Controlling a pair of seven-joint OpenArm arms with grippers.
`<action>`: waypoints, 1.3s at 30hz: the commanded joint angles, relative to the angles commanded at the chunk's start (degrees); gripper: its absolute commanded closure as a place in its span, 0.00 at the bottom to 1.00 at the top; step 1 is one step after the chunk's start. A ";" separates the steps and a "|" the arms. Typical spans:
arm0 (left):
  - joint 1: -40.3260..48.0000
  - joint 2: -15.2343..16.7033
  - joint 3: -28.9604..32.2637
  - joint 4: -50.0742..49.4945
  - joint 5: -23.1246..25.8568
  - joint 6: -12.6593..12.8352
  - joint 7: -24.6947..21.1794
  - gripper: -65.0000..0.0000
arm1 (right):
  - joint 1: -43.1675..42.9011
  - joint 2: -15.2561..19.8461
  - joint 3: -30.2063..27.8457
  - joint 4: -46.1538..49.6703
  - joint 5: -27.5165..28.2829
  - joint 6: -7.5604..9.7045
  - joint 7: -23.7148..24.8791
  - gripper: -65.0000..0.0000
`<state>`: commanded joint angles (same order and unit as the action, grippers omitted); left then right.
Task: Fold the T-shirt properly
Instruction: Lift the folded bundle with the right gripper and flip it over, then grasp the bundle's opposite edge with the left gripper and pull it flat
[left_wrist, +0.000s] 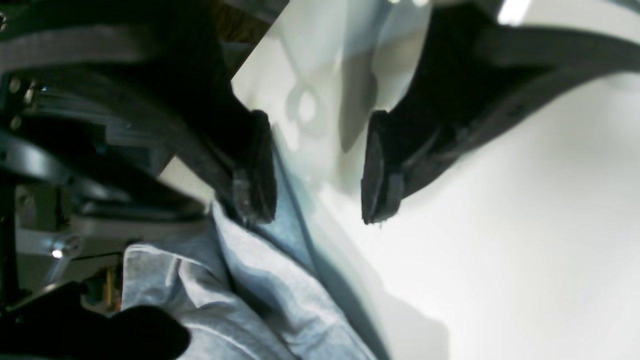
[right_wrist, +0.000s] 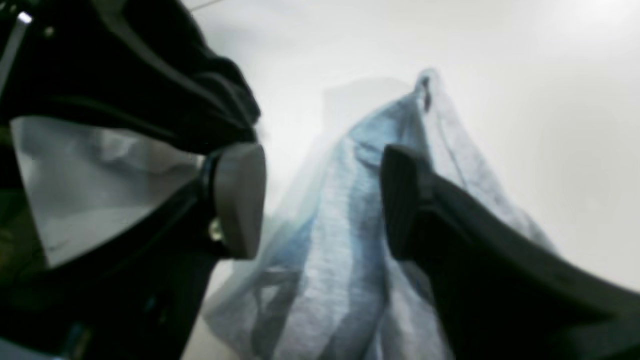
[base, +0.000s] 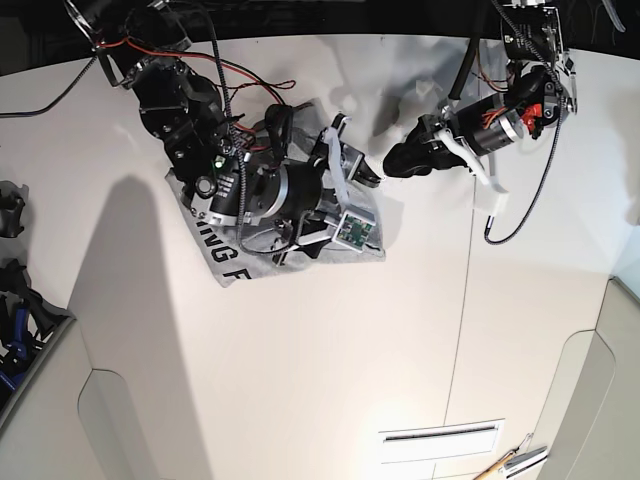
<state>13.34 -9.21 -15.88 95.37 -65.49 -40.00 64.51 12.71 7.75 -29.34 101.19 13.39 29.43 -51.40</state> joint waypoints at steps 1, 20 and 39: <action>0.00 -0.20 0.00 0.00 -0.48 0.00 0.00 0.52 | 0.35 -0.02 1.03 0.00 0.11 -1.22 0.04 0.45; 0.00 -0.15 0.00 0.00 -1.20 0.00 -0.28 0.52 | 1.36 5.09 31.85 -6.88 1.70 -4.13 3.41 1.00; -0.02 -0.15 0.00 0.00 -1.16 0.00 -1.38 0.52 | -4.92 5.55 31.85 -13.00 23.47 4.20 -1.60 1.00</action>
<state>13.32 -9.37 -15.88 95.37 -66.65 -40.00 63.13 7.79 13.30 2.50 88.18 36.86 33.63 -52.99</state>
